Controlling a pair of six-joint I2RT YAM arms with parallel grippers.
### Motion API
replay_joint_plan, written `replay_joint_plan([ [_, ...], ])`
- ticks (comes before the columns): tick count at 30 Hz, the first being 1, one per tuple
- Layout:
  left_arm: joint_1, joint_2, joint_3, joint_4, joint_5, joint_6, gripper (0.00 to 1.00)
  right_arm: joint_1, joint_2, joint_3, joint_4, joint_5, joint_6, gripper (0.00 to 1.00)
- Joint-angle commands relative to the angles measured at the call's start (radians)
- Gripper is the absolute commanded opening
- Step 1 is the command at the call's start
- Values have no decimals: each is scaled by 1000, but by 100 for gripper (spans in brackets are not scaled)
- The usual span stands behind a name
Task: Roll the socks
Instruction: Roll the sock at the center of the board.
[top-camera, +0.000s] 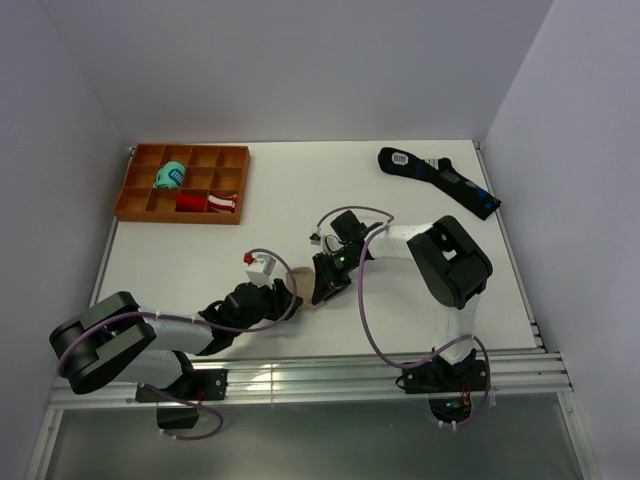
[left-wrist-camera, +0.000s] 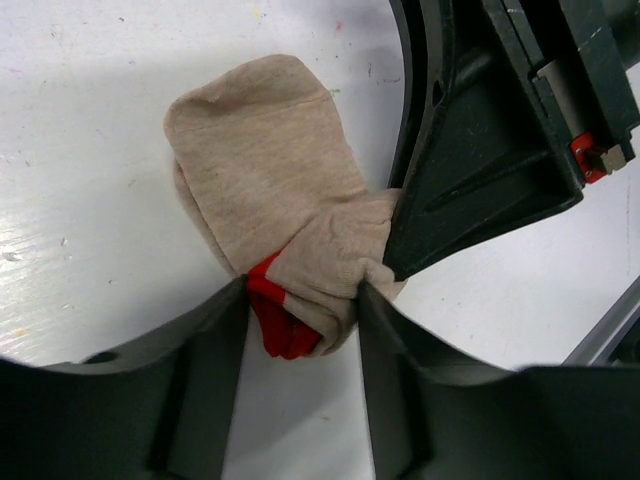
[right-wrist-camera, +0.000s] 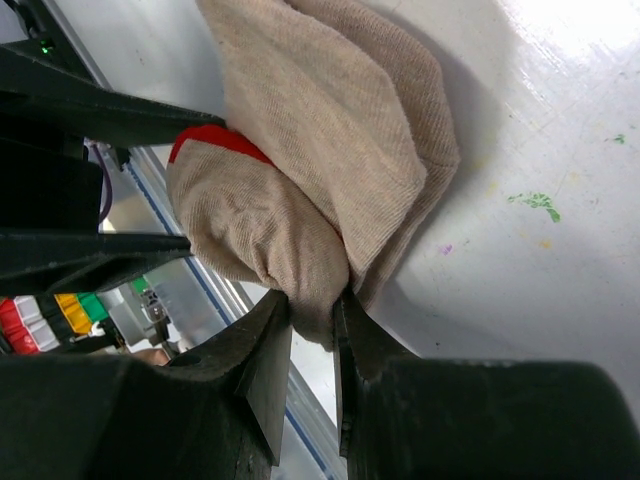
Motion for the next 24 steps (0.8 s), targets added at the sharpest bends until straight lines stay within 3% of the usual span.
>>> replay_joint_plan([
  [1, -2, 10, 30, -4, -57, -15, 47, -1, 38, -27, -53, 90, -41, 11],
  [3, -2, 16, 36, -19, -57, -18, 41, -2, 37, -32, -45, 90, -40, 11],
  [7, -2, 22, 50, -31, -35, -23, 10, -2, 25, -41, -28, 99, -32, 12],
  [10, -2, 18, 61, -51, -5, -24, 0, -2, 15, -44, -17, 104, -27, 16],
  [19, -2, 44, 150, -197, 68, -59, 0, -4, -57, -70, 33, 177, 2, 32],
  [24, 4, 79, 175, -251, 118, -115, 0, -4, -100, -96, 90, 214, 23, 35],
])
